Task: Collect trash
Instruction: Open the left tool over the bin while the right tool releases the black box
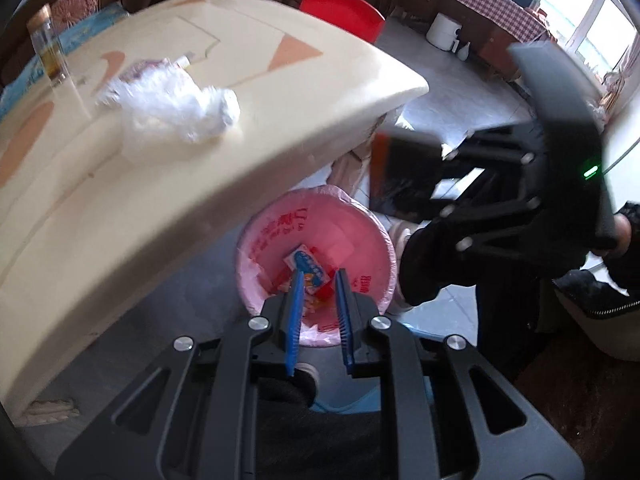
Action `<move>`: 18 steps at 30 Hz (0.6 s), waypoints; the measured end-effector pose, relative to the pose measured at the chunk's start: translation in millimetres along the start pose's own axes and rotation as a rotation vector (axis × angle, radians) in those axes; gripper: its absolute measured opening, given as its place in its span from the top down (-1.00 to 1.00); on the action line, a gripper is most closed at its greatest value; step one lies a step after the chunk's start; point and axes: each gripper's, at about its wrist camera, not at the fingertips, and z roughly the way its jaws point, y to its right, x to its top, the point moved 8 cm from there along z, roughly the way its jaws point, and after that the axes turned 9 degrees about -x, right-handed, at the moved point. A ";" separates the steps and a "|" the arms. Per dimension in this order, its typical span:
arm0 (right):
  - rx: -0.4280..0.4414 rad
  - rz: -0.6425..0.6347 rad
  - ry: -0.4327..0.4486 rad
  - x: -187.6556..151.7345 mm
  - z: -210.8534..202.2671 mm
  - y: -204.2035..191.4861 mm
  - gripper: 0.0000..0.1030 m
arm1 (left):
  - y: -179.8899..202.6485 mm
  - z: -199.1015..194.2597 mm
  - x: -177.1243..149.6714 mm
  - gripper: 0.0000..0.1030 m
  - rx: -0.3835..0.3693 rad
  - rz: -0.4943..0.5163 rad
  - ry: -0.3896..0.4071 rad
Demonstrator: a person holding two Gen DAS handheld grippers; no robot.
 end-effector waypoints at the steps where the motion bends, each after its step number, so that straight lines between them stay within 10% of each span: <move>1: 0.012 0.004 -0.024 -5.5 12.3 -4.2 0.50 | -1.8 5.7 -1.3 0.66 -0.008 -0.012 -0.002; 15: 0.150 0.048 -0.238 -49.9 113.0 -37.4 0.45 | -32.4 62.9 -25.3 0.52 0.015 -0.153 -0.098; 18: 0.150 0.063 -0.231 -46.6 111.3 -32.7 -0.42 | -37.4 59.4 -19.6 0.03 0.040 -0.165 -0.089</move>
